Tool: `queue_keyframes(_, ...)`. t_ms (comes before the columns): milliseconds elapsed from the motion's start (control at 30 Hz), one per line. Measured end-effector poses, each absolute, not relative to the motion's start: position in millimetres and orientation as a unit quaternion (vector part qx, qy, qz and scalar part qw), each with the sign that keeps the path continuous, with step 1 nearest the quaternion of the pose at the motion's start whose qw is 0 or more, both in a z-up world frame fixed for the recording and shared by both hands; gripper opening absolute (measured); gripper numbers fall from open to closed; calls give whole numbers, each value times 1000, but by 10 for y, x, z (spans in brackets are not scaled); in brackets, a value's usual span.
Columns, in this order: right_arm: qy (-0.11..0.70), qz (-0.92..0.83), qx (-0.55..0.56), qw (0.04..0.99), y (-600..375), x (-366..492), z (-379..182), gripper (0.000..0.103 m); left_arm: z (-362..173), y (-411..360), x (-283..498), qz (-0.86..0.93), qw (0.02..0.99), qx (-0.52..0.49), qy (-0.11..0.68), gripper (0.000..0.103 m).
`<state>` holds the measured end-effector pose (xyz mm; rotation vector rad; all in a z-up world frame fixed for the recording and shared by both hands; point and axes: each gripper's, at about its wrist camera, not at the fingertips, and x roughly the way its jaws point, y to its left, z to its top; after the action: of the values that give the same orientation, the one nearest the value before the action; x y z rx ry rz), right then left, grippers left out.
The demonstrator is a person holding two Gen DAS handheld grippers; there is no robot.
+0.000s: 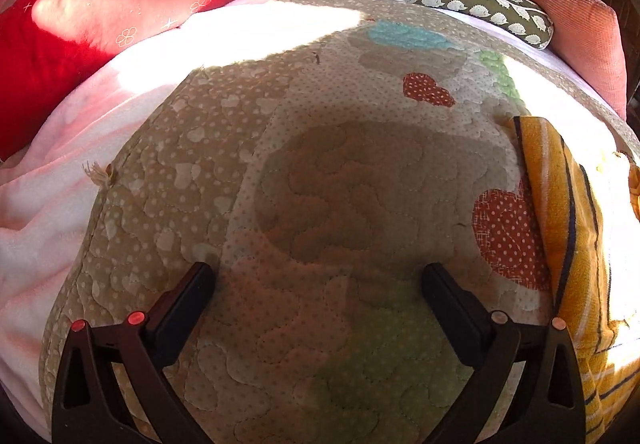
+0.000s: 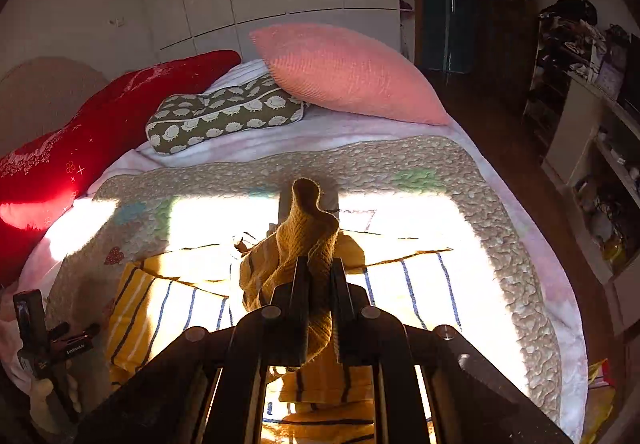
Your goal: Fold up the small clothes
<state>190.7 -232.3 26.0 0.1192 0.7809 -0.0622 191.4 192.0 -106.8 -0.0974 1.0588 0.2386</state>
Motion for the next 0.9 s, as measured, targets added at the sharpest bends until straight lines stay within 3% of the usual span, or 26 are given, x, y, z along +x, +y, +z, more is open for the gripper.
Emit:
queue_keyframes(133,382,-149,90,908,-3309,1629,169,9,-1071,1908,1926,116,852,-46,508,103)
queue_keyframes(267,453,-226,104,856,-3976,1462,-287,12,-1077,1889,1949,119,849,-39,514,103)
queue_keyframes(433,470,-225,74,851,-3900,1244,-449,19,-1077,1890,1937,119,851,-38,510,103)
queue_keyframes(600,437,-248,27,864,-3661,1230,-228,50,-1080,1880,1915,120,855,-36,503,103)
queue_keyframes(900,406,-217,31,887,-3392,1185,114,51,-1079,1876,1895,120,858,-36,499,103)
